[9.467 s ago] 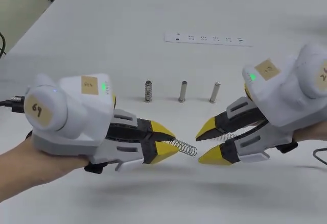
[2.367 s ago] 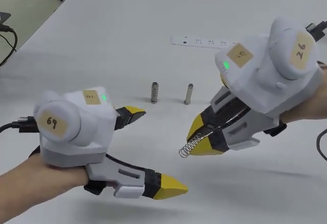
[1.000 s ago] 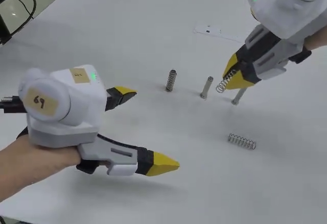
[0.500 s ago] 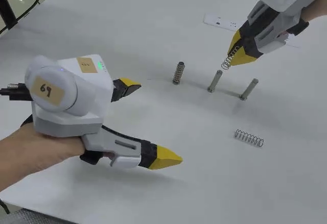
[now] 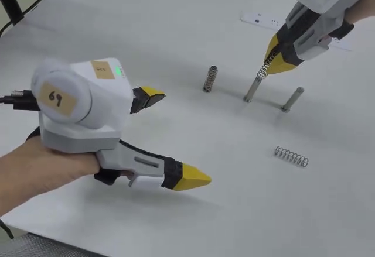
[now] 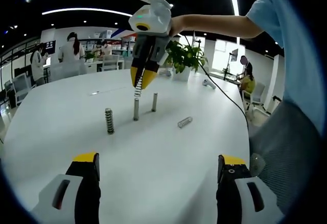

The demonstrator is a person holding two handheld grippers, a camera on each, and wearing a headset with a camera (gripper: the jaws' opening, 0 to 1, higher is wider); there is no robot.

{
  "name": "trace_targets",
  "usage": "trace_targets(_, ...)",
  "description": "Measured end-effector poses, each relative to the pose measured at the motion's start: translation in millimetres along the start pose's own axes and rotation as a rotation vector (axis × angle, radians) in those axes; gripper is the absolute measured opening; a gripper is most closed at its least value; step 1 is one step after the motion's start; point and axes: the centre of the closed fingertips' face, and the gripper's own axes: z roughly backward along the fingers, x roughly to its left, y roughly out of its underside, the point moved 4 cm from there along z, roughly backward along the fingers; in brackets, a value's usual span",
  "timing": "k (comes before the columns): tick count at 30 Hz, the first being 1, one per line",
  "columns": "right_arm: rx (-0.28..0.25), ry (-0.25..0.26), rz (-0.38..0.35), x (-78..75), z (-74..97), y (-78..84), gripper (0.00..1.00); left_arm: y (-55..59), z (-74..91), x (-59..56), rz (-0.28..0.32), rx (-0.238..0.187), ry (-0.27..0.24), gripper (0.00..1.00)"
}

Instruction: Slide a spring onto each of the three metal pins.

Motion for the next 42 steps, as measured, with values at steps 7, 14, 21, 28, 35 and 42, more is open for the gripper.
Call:
trace_targets(7, 0.008, -0.006, 0.003, -0.2, -5.0, 3.2, 0.08, 1.5, 0.6, 0.7, 0.004, 0.002, 0.0, 0.92)
trace_targets(14, 0.011, -0.014, 0.008, 2.2, -8.8, 1.8, 0.08, 3.2, 0.1, 0.8, 0.008, 0.009, 0.003, 0.92)
trace_targets(21, 0.019, -0.024, 0.016, 3.3, -17.9, 2.1, 0.08, 4.9, 0.4, 1.4, 0.011, 0.013, 0.002, 0.91)
trace_targets(28, 0.027, -0.042, 0.013, 3.7, -28.0, 4.2, 0.08, 7.2, 0.3, 2.2, 0.018, 0.019, 0.003, 0.9)
trace_targets(35, 0.038, -0.063, 0.017, 4.3, -40.1, 5.4, 0.08, 7.1, -0.4, 2.6, 0.024, 0.017, 0.006, 0.9)
trace_targets(42, 0.043, -0.086, 0.017, 5.4, -53.7, 6.6, 0.08, 8.7, -0.8, 4.6, 0.035, 0.016, 0.005, 0.9)
